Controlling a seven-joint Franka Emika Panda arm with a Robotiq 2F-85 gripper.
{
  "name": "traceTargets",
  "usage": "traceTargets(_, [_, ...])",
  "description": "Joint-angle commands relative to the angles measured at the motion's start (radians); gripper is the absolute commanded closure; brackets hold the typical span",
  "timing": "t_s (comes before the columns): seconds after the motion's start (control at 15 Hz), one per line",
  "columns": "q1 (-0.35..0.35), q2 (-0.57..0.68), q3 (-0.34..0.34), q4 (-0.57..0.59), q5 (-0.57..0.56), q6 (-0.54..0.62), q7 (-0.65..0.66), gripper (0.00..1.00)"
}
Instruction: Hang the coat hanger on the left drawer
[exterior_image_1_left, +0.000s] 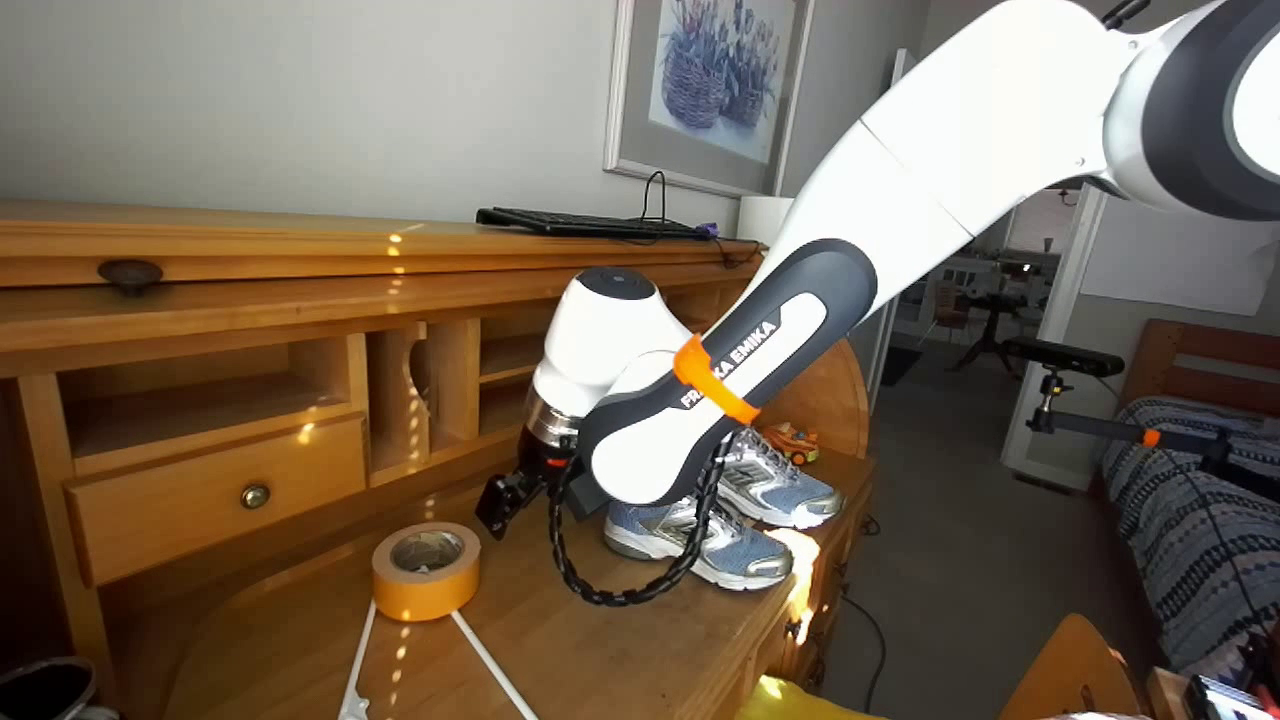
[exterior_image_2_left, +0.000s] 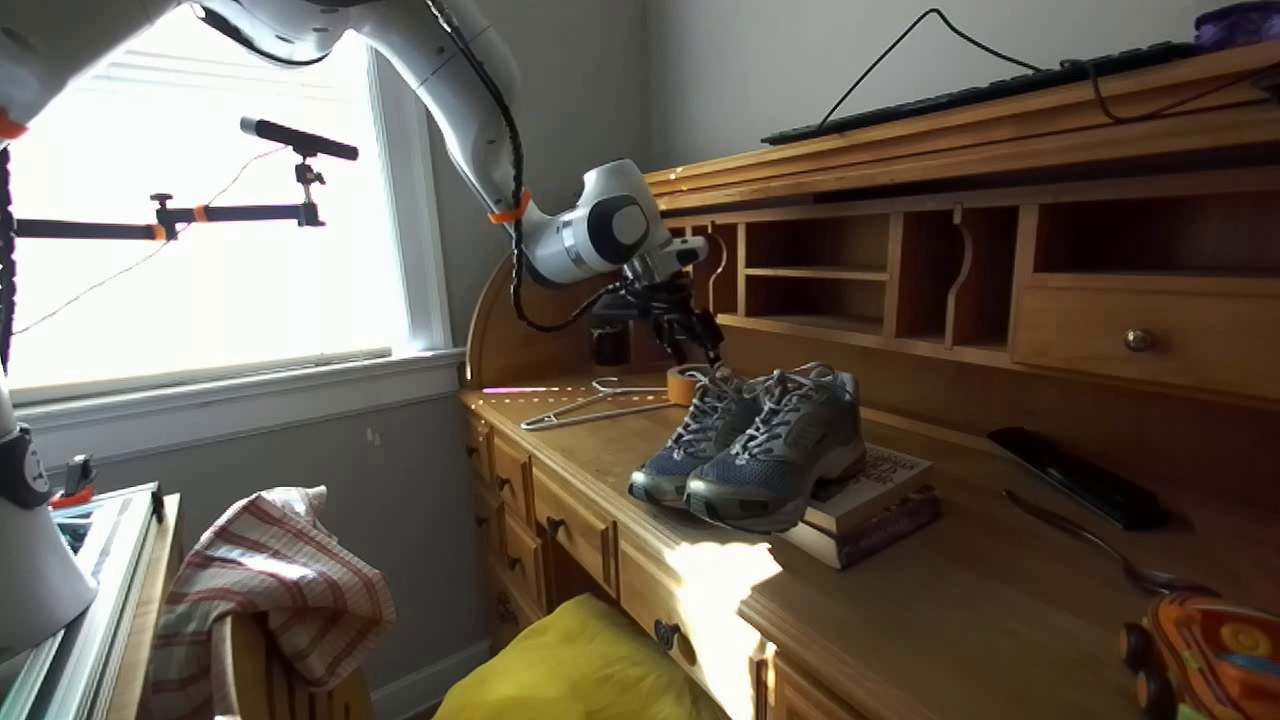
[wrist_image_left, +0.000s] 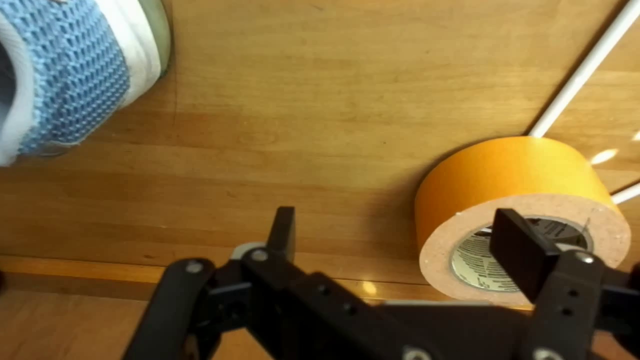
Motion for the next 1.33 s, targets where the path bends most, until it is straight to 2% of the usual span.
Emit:
traceTargets(0.0, [-0.056, 0.07, 0.066, 0.092, 0.069, 0.007, -0.083, 0.0])
traceTargets(0.27, [-0.059, 0.13, 0.065, 0.178, 0.082, 0.002, -0.112, 0.0])
traceTargets(0.6, [-0.086, 0.217, 0.118, 0.296, 0.111, -0.047, -0.165, 0.0])
traceTargets(0.67, [-0.083, 0.232, 0.121, 0.316, 0.112, -0.074, -0.17, 0.25])
traceTargets(0.73, [-0.087, 0.245, 0.129, 0.335, 0.112, -0.106, -0.183, 0.27])
traceTargets(0.8, [-0.092, 0.251, 0.138, 0.347, 0.116, -0.138, -0.193, 0.34])
traceTargets(0.87, [-0.09, 0.253, 0.138, 0.356, 0.117, -0.167, -0.194, 0.44])
traceTargets(1.27, [-0.095, 0.219, 0.15, 0.352, 0.117, -0.266, -0.217, 0.88])
